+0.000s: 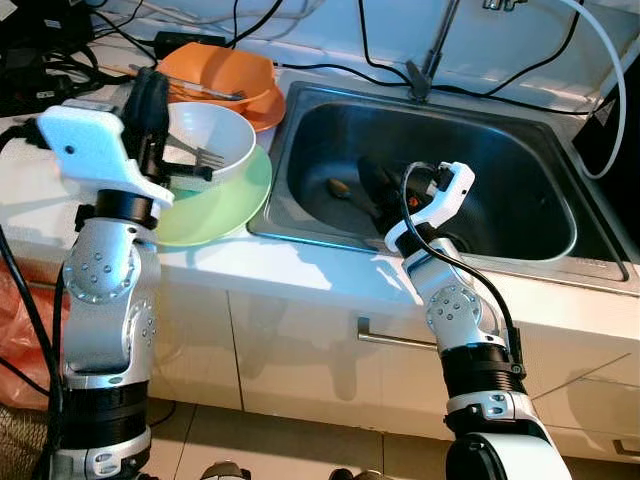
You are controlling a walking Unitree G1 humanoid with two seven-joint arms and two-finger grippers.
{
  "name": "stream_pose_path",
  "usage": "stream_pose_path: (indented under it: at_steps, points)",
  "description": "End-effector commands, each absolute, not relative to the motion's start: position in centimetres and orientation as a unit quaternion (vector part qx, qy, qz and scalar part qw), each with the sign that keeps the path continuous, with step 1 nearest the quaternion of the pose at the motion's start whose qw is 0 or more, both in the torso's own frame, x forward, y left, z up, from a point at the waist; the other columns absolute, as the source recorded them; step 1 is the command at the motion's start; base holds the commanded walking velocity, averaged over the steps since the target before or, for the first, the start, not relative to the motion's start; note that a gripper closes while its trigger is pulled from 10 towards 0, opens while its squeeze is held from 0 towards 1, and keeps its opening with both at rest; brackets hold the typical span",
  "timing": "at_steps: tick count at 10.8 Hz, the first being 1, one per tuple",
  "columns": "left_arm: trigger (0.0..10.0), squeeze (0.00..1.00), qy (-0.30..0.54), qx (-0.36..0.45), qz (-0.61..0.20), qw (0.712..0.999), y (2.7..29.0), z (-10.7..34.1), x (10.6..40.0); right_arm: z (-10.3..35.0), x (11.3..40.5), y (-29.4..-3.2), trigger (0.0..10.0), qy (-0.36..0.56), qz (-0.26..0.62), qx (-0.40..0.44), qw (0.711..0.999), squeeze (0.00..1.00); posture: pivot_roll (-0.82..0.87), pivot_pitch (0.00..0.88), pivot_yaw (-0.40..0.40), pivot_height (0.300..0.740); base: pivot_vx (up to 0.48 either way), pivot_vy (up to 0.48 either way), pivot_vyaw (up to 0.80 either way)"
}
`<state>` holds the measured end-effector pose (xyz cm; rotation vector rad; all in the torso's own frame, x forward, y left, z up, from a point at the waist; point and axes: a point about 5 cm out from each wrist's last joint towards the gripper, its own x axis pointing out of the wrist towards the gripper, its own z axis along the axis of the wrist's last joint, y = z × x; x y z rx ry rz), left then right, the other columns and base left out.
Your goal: Kitchen organization
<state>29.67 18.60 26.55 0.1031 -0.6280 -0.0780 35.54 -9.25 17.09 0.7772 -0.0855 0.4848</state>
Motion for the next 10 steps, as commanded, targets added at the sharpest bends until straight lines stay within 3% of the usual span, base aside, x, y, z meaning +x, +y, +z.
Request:
stream_pose_path:
  at_steps: [1, 6, 8, 10]
  points:
    - [0.0, 0.0, -0.332, 0.064, -0.045, 0.94, 18.0, 27.6, 29.5, 16.6, 35.5, -9.9, 10.0, -0.037, 0.22, 0.371, 0.902, 0.0, 0.16, 0.09, -0.117, 0.74, 0.0, 0.0, 0.0]
    - [0.0, 0.0, -0.418, 0.18, -0.045, 0.889, 16.3, 31.5, 28.8, 16.6, 35.6, -9.8, 10.0, -0.039, 0.218, 0.375, 0.9, 0.0, 0.16, 0.086, -0.116, 0.74, 0.0, 0.0, 0.0]
    - [0.0, 0.0, -0.447, 0.145, -0.059, 0.881, 14.9, 32.4, 28.8, 16.6, 35.7, -9.7, 10.0, -0.039, 0.219, 0.376, 0.9, 0.0, 0.16, 0.08, -0.113, 0.74, 0.0, 0.0, 0.0]
    - [0.0, 0.0, -0.473, 0.041, -0.083, 0.876, 13.1, 33.5, 28.8, 16.6, 35.6, -9.8, 10.0, -0.041, 0.217, 0.376, 0.9, 0.0, 0.15, 0.076, -0.109, 0.74, 0.0, 0.0, 0.0]
